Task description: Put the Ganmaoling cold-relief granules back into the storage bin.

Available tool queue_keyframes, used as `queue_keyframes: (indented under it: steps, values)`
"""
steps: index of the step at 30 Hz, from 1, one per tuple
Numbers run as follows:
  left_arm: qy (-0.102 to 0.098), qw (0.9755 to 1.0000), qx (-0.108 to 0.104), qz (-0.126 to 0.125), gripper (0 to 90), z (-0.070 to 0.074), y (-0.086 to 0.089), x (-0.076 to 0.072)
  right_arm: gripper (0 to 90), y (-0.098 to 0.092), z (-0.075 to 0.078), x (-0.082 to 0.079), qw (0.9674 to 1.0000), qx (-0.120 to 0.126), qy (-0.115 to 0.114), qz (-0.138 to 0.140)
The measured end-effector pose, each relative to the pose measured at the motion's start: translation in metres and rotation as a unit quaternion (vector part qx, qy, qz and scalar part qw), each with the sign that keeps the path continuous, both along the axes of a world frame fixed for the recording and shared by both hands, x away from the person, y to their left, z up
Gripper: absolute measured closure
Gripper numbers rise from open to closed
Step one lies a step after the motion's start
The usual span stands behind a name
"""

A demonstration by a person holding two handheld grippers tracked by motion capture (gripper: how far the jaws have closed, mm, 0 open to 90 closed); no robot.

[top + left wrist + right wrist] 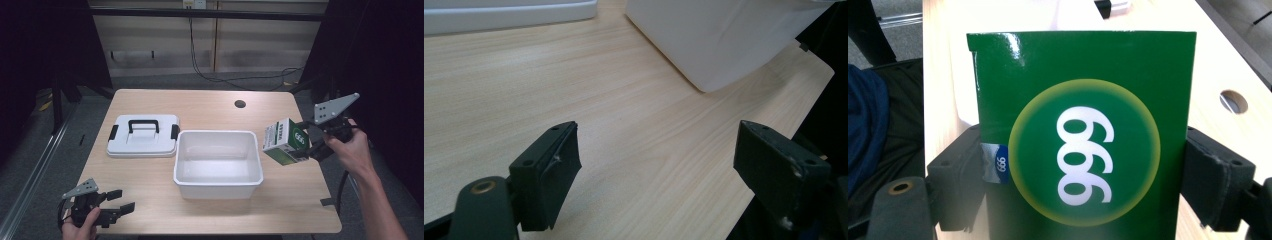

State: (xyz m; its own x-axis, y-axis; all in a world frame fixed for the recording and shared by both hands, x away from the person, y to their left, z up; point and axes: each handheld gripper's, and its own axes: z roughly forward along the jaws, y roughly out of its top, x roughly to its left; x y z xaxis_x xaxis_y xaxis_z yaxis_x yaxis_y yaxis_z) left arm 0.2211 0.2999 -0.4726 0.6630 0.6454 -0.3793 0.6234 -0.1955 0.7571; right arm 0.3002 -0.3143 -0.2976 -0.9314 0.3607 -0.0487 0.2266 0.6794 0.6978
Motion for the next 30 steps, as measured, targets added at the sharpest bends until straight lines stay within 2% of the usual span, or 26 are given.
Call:
queue_keyframes:
  steps: [6, 13, 22, 28, 30]
  values:
    - [0.0, 1.0, -0.001, -0.001, 18.6, 0.0, 0.0, 0.0, 16.2, 0.016, 0.004, 0.007, 0.9999, -0.006, 0.0, 0.015]
    - [-0.001, 1.0, -0.002, -0.001, 18.6, 0.0, 0.0, 0.0, 16.1, 0.042, 0.019, 0.015, 0.9993, -0.01, -0.004, 0.036]
    - [0.0, 1.0, -0.001, -0.002, 18.6, 0.0, 0.0, 0.0, 16.2, 0.066, 0.012, 0.023, 0.9986, -0.008, 0.001, 0.053]
    - [-0.001, 1.0, -0.002, -0.002, 18.6, 0.0, 0.0, 0.0, 16.1, 0.088, 0.012, 0.028, 0.9969, -0.034, 0.007, 0.071]
    - [-0.002, 1.0, -0.001, -0.002, 18.6, 0.0, 0.001, 0.0, 16.1, 0.098, 0.01, 0.03, 0.9958, -0.049, 0.012, 0.076]
